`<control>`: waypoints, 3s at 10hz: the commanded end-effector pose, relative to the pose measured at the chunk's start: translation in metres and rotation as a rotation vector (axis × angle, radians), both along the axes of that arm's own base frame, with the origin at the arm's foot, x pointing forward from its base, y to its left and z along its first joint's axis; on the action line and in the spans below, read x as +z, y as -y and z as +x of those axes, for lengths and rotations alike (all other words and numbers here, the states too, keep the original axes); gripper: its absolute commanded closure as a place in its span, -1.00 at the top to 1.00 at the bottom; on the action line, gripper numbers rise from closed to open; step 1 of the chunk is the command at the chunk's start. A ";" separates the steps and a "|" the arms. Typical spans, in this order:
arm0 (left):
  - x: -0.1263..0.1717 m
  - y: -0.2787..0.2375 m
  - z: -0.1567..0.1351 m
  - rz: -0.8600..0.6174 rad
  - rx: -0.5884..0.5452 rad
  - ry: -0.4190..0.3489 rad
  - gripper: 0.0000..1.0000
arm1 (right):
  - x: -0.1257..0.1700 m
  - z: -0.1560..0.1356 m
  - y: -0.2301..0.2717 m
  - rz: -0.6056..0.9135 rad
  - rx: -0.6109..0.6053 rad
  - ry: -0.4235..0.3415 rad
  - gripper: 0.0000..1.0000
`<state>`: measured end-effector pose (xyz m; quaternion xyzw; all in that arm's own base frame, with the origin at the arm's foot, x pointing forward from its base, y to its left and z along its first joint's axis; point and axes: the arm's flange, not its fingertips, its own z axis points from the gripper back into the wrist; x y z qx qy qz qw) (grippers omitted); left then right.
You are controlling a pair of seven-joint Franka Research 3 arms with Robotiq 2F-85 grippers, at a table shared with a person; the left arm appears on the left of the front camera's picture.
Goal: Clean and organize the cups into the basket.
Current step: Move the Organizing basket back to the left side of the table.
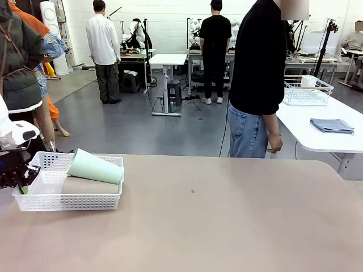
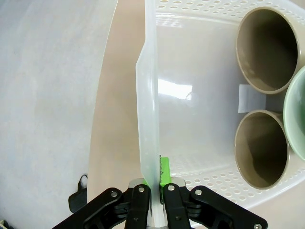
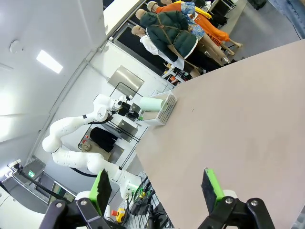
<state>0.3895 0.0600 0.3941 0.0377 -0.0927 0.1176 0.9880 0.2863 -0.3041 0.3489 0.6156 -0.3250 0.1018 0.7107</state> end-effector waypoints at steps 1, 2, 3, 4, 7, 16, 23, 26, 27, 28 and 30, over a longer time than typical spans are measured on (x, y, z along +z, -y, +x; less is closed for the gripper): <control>0.007 -0.001 0.006 -0.015 -0.134 -0.023 -0.92 | 0.001 0.000 -0.002 -0.013 -0.005 -0.002 1.00; 0.011 -0.001 0.012 0.013 -0.190 -0.022 -0.92 | 0.001 0.000 -0.002 -0.013 -0.005 -0.002 1.00; 0.015 0.001 0.018 0.068 -0.225 -0.026 -0.92 | 0.001 0.000 -0.002 -0.013 -0.005 -0.002 1.00; 0.016 0.004 0.024 0.093 -0.272 -0.045 -0.92 | 0.001 0.000 -0.002 -0.013 -0.005 -0.002 1.00; 0.015 0.004 0.046 0.136 -0.250 -0.060 -0.92 | 0.001 0.000 -0.002 -0.013 -0.005 -0.002 1.00; -0.036 -0.008 0.084 0.167 -0.232 -0.095 1.00 | 0.001 0.000 -0.002 -0.013 -0.005 -0.002 1.00; -0.032 -0.009 0.080 0.157 -0.227 -0.094 1.00 | 0.001 0.000 -0.002 -0.013 -0.005 -0.002 1.00; -0.014 -0.007 0.059 0.113 -0.226 -0.062 1.00 | 0.001 0.000 -0.002 -0.013 -0.005 -0.002 1.00; 0.009 0.000 0.026 0.109 -0.228 -0.020 1.00 | 0.001 0.000 -0.002 -0.013 -0.005 -0.002 1.00; 0.030 0.005 -0.008 0.131 -0.215 0.032 1.00 | 0.001 0.000 -0.002 -0.013 -0.005 -0.002 1.00; 0.055 0.005 -0.069 0.101 -0.228 0.134 1.00 | 0.001 0.000 -0.002 -0.013 -0.005 -0.002 1.00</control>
